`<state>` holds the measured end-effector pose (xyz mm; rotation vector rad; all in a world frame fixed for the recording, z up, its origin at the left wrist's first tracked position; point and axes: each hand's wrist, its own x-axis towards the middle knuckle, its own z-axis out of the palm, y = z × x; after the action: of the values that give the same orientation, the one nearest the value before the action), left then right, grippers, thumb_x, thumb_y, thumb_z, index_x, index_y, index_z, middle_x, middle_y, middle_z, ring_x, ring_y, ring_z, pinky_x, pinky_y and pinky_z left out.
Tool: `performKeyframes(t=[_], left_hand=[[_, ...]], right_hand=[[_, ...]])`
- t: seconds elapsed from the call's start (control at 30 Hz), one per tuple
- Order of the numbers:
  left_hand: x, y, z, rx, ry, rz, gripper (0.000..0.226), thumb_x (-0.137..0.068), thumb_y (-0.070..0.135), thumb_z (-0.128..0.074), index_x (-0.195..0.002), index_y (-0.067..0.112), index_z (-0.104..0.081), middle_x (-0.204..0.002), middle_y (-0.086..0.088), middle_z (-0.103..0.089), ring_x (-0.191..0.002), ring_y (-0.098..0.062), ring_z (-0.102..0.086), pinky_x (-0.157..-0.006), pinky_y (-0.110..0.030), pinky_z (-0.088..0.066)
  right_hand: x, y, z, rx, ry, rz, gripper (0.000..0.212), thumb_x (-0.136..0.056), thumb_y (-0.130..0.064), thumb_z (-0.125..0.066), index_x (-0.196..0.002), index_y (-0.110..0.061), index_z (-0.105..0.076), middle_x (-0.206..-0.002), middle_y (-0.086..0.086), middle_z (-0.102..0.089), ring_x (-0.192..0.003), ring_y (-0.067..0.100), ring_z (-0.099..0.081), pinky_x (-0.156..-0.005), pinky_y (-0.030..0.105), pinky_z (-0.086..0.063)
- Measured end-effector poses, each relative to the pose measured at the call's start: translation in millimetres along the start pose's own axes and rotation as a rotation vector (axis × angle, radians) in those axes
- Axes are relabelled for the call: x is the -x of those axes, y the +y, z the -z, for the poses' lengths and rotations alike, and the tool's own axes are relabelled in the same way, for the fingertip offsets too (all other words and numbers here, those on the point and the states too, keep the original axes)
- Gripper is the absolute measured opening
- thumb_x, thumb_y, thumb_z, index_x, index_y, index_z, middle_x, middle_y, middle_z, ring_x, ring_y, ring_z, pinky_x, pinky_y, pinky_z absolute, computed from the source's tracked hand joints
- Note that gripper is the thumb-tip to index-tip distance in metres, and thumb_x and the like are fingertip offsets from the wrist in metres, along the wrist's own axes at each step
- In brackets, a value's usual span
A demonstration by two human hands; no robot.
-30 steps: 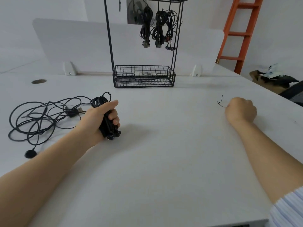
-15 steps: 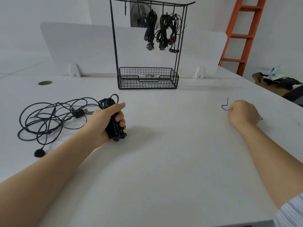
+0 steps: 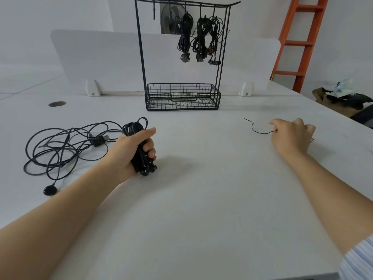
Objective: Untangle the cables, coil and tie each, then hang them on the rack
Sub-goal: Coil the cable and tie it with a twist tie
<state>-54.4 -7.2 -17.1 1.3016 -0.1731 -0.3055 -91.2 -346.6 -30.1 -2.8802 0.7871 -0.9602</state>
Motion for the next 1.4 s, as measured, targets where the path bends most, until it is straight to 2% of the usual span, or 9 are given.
performKeyframes(t=[0.23,0.33,0.47,0.53,0.63,0.7,0.8,1.0,1.4], left_hand=[[0.4,-0.3,-0.3,-0.013,-0.032,0.028,0.037,-0.087,0.017,-0.056,-0.061,0.018,-0.030,-0.043,0.006,-0.026,-0.036,-0.011,-0.029,-0.043,-0.020,-0.038],[3.6,-0.2,-2.8,-0.031,-0.102,0.024,0.040,-0.070,0.008,-0.068,-0.055,0.018,-0.032,-0.042,0.006,-0.024,-0.034,-0.009,-0.026,-0.042,-0.021,-0.036],[14.0,-0.3,-14.8,-0.003,-0.201,0.046,0.011,-0.065,0.003,-0.059,-0.061,0.012,-0.054,-0.040,0.006,-0.026,-0.032,-0.008,-0.027,-0.040,-0.017,-0.036],[19.0,-1.0,-19.5,-0.042,-0.219,0.058,0.011,-0.072,-0.005,-0.059,-0.075,0.006,-0.059,-0.039,0.005,-0.026,-0.032,-0.008,-0.028,-0.040,-0.017,-0.036],[21.8,-0.8,-20.9,-0.069,-0.239,0.077,0.019,-0.089,-0.004,-0.043,-0.084,0.001,-0.061,-0.041,0.005,-0.026,-0.034,-0.008,-0.028,-0.040,-0.019,-0.037],[21.1,0.7,-20.1,-0.046,-0.243,0.073,0.023,-0.091,-0.003,-0.039,-0.084,0.000,-0.060,-0.041,0.006,-0.027,-0.034,-0.008,-0.029,-0.040,-0.020,-0.037],[21.0,1.9,-19.3,-0.036,-0.244,0.088,0.024,-0.093,0.000,-0.038,-0.080,0.000,-0.058,-0.040,0.006,-0.027,-0.034,-0.008,-0.029,-0.041,-0.019,-0.037],[28.6,4.4,-20.3,-0.132,-0.321,0.151,0.025,-0.093,0.003,-0.040,-0.075,0.001,-0.059,-0.041,0.004,-0.027,-0.035,-0.009,-0.030,-0.041,-0.022,-0.037],[33.1,9.9,-18.5,-0.027,-0.721,0.259,0.010,-0.063,0.006,-0.063,-0.063,0.010,-0.072,-0.042,0.006,-0.038,-0.040,-0.007,-0.039,-0.053,-0.022,-0.046]], right_hand=[[-1.3,-15.8,1.2,0.034,0.401,0.446,0.033,-0.067,0.014,-0.041,-0.072,-0.004,-0.068,-0.059,0.007,-0.063,-0.070,0.029,-0.056,-0.070,0.035,-0.022],[0.6,-32.9,13.5,-0.094,0.705,0.709,0.036,-0.091,0.004,-0.036,-0.081,-0.005,-0.069,-0.067,0.004,-0.067,-0.075,0.022,-0.047,-0.062,0.031,-0.027],[6.9,-63.5,27.4,-0.068,0.880,0.839,0.019,-0.084,0.009,-0.052,-0.091,-0.001,-0.067,-0.067,0.007,-0.062,-0.071,0.022,-0.043,-0.057,0.028,-0.025],[6.8,-68.6,23.8,-0.010,0.796,0.783,0.024,-0.081,0.013,-0.047,-0.086,0.000,-0.066,-0.065,0.009,-0.060,-0.069,0.024,-0.042,-0.056,0.029,-0.026],[10.7,-73.4,17.3,-0.066,0.155,0.370,0.023,-0.080,0.009,-0.048,-0.093,-0.001,-0.064,-0.086,0.015,-0.065,-0.083,0.033,-0.056,-0.063,0.036,-0.042],[14.4,-81.9,20.2,-0.380,-0.171,0.008,0.023,-0.089,-0.006,-0.045,-0.103,-0.010,-0.063,-0.101,0.013,-0.067,-0.088,0.032,-0.061,-0.069,0.034,-0.045],[17.4,-117.4,35.7,-1.010,-0.329,-0.170,0.010,-0.090,-0.010,-0.047,-0.087,-0.017,-0.054,-0.080,0.007,-0.068,-0.048,0.007,-0.059,-0.048,0.020,-0.041],[42.0,-196.6,96.3,-1.368,-0.489,0.228,0.020,-0.093,-0.016,-0.049,-0.074,-0.019,-0.052,-0.075,-0.005,-0.066,-0.068,0.005,-0.060,-0.057,0.012,-0.043],[71.8,-205.5,86.5,-0.990,-0.343,0.661,0.016,-0.096,-0.021,-0.044,-0.081,-0.017,-0.046,-0.057,0.014,-0.056,-0.060,0.031,-0.052,-0.065,0.045,-0.047]])
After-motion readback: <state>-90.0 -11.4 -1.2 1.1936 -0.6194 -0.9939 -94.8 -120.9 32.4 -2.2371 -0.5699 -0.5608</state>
